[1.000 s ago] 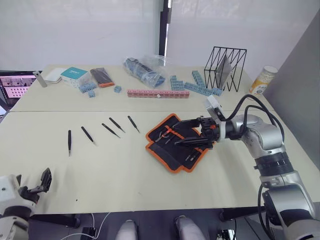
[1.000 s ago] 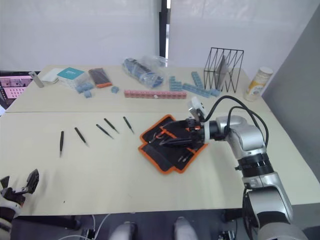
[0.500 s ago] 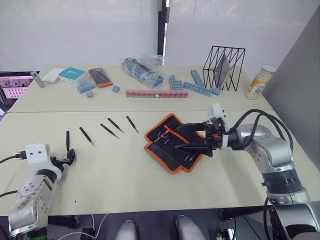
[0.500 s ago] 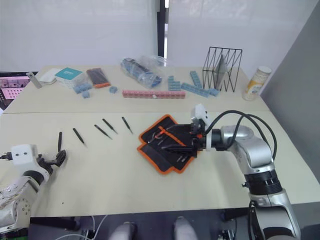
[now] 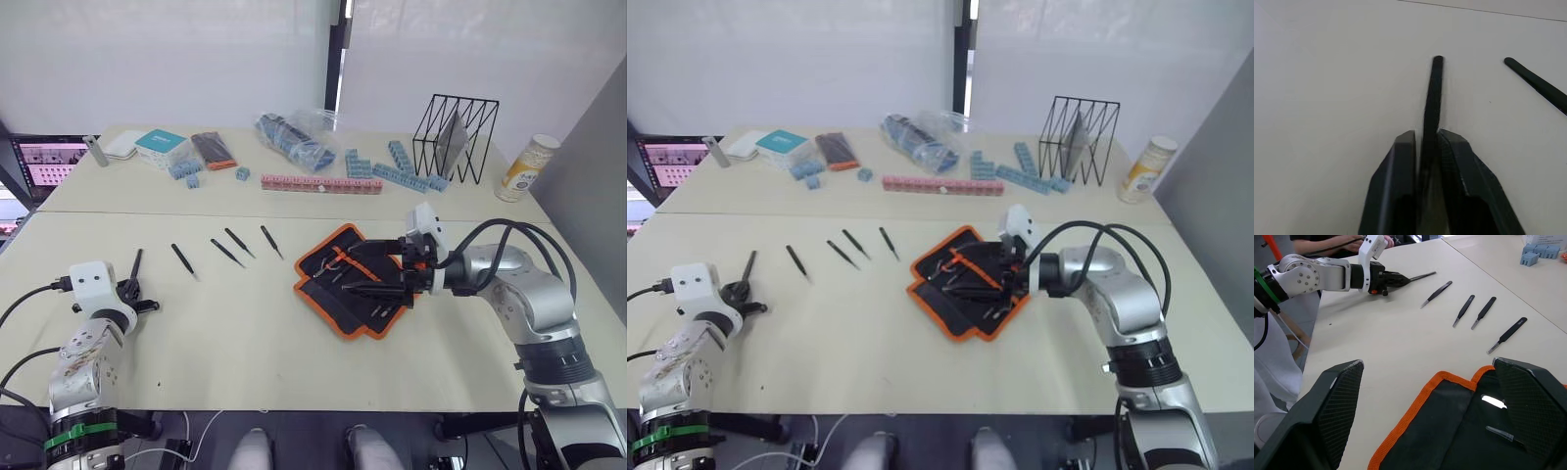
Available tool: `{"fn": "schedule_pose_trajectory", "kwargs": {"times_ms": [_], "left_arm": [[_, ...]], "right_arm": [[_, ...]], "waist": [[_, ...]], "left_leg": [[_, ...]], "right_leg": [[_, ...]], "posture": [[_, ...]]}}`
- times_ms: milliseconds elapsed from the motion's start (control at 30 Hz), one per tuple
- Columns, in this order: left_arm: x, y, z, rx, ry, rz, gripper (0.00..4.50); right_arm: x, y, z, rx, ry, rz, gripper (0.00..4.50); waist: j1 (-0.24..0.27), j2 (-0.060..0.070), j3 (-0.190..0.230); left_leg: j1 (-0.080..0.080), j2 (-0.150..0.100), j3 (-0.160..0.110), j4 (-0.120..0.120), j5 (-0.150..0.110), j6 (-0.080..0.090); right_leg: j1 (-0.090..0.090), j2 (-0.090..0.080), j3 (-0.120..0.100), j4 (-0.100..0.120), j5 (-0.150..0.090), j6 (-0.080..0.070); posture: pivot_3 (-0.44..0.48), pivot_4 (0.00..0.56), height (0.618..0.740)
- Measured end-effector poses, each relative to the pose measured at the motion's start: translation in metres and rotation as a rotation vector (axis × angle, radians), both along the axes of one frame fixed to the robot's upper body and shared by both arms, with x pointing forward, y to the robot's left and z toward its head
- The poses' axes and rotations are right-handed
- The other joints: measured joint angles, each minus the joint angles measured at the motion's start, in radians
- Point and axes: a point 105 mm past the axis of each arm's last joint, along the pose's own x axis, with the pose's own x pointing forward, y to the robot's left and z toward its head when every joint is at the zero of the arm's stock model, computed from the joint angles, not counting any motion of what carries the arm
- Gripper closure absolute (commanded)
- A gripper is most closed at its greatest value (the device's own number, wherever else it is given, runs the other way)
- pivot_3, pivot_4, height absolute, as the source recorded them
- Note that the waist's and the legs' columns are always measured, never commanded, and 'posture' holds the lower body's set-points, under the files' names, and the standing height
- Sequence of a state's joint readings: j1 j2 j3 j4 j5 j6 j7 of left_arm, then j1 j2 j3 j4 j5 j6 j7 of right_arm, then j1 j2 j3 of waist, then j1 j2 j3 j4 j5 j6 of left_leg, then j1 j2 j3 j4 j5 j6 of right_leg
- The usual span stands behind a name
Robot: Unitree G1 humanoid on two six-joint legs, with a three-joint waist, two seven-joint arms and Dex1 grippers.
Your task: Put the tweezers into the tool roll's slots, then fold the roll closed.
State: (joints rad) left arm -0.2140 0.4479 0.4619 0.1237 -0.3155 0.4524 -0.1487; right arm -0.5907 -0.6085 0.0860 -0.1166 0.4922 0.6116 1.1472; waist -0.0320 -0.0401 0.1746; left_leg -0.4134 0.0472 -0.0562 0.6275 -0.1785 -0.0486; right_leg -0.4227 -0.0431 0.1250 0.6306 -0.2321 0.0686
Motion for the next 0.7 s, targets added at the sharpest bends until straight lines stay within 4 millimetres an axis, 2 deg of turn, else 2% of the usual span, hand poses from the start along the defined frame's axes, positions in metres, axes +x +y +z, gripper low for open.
{"fn": "schedule_pose_trajectory", "kwargs": {"times_ms": [233,367,467,567,633,700], "left_arm": [[-0.004,0.002,0.002,-0.016,-0.041,-0.015,4.47],[0.002,-0.018,0.015,-0.036,-0.094,-0.156,4.47],[0.009,-0.057,0.052,-0.017,-0.192,-0.384,4.50],[0.012,-0.088,0.085,0.028,-0.257,-0.551,4.50],[0.014,-0.106,0.094,0.045,-0.247,-0.646,4.50],[0.016,-0.127,0.094,0.052,-0.211,-0.740,4.50]], "right_arm": [[0.006,-0.002,-0.001,-0.049,-0.069,-0.055,0.00],[0.008,-0.005,-0.007,-0.064,-0.086,-0.106,0.00],[0.012,-0.012,-0.013,-0.065,-0.101,-0.173,0.77],[0.016,-0.018,-0.014,-0.055,-0.124,-0.234,1.89],[0.019,-0.024,-0.014,-0.046,-0.142,-0.284,2.55],[0.022,-0.033,-0.019,-0.038,-0.141,-0.342,3.24]], "waist": [[-0.003,0.000,0.000],[-0.004,-0.001,0.000],[-0.005,-0.003,0.001],[-0.011,-0.002,0.001],[-0.015,-0.002,0.001],[-0.016,-0.003,0.001]], "left_leg": [[0.000,0.000,0.000,0.000,0.000,0.000],[-0.002,0.000,0.000,0.000,0.000,0.000],[-0.002,0.000,-0.001,0.000,0.000,0.000],[-0.002,0.000,0.000,-0.001,0.000,0.000],[-0.001,0.000,0.000,-0.001,0.000,0.000],[-0.001,0.000,0.000,-0.001,0.000,0.000]], "right_leg": [[0.000,0.000,0.000,0.000,0.000,0.000],[-0.001,0.000,0.000,-0.001,0.000,0.000],[-0.001,0.000,0.000,-0.001,0.000,0.000],[-0.001,0.000,0.000,-0.001,0.000,0.000],[-0.001,0.000,0.000,-0.001,0.000,0.000],[-0.001,0.000,0.000,-0.001,0.000,0.000]], "posture": [[0.000,0.150,0.737],[0.000,0.150,0.737],[0.000,0.150,0.737],[0.000,0.150,0.737],[0.000,0.150,0.737],[0.000,0.150,0.737]]}}
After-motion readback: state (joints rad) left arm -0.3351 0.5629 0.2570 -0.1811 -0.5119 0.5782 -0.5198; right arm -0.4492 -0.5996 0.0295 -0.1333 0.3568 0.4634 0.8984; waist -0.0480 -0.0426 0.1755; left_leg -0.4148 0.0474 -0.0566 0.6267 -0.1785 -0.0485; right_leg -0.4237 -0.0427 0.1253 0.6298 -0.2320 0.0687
